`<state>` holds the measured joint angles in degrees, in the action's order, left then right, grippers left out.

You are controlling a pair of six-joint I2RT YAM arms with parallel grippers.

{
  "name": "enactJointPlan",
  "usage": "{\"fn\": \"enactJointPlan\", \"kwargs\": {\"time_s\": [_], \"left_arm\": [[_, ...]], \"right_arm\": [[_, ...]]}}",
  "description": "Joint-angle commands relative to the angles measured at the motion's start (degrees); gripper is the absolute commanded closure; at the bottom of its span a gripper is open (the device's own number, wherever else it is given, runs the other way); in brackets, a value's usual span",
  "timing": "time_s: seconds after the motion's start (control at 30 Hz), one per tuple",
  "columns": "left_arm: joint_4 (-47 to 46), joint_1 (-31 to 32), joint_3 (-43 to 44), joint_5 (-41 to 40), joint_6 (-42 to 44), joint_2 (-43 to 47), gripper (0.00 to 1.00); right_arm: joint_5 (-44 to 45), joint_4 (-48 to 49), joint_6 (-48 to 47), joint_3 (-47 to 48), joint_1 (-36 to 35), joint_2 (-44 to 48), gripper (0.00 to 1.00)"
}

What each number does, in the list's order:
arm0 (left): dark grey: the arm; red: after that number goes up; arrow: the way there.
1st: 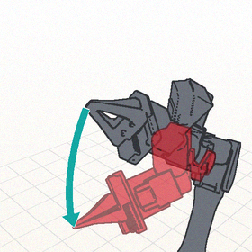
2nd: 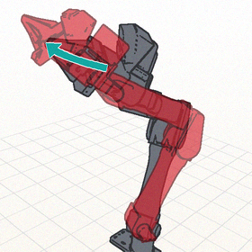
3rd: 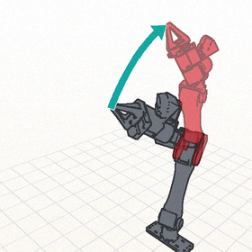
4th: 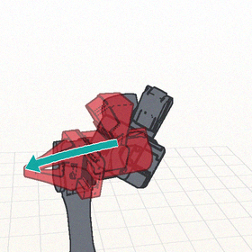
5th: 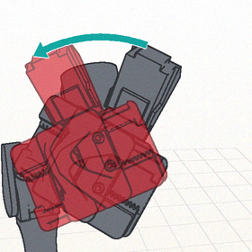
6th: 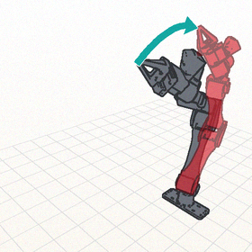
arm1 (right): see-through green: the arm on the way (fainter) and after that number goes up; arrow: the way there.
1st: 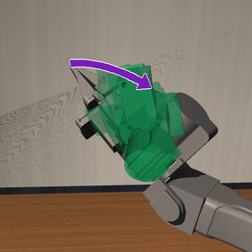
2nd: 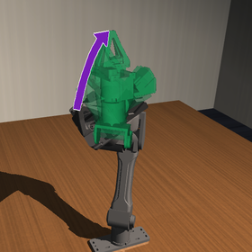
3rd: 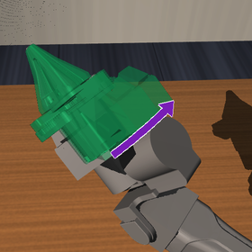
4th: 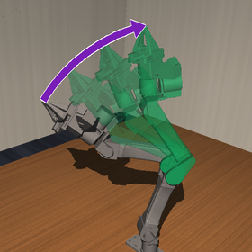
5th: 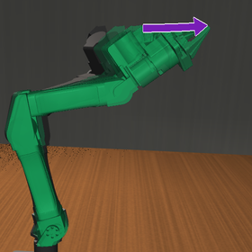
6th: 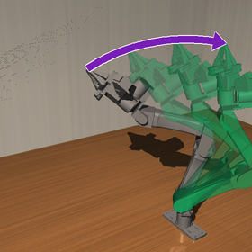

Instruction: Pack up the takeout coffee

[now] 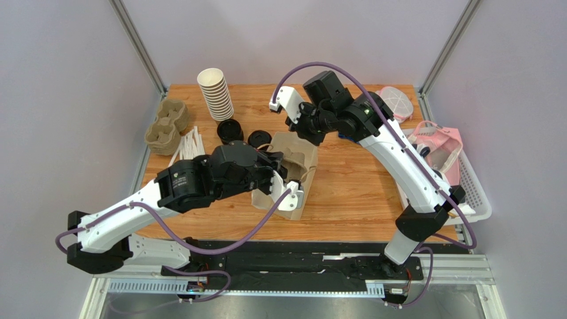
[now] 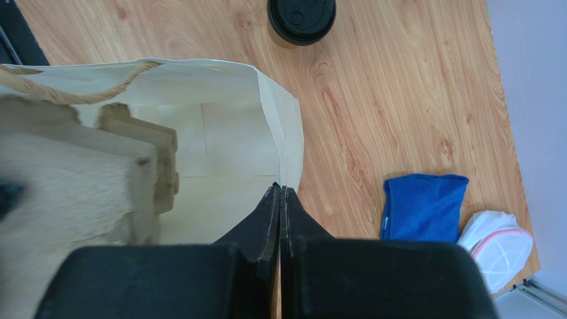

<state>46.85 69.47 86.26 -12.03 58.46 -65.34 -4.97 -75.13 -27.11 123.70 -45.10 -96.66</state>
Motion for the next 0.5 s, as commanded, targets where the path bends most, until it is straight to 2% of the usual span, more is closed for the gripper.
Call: {"fn": "enactJointPlan", "kwargs": {"time_s": [0.0, 0.2, 0.47], "left_arm": [[-3.8, 1.5, -2.1, -3.2, -0.4, 0.4, 1.0], [-4.8, 2.6, -6.4, -6.0, -3.3, 0.6, 1.0], [-4.6, 3.0, -11.5, -3.1, -8.3, 1.0, 1.0]], "right_arm": [[-1.9, 0.4, -1.3, -0.4, -2.0, 3.5, 1.0], [-1.6, 1.9, -1.1, -3.6, -4.6, 6.4, 1.0], [-3.9, 3.2, -2.1, -6.4, -6.4, 8.9, 1.0]]}}
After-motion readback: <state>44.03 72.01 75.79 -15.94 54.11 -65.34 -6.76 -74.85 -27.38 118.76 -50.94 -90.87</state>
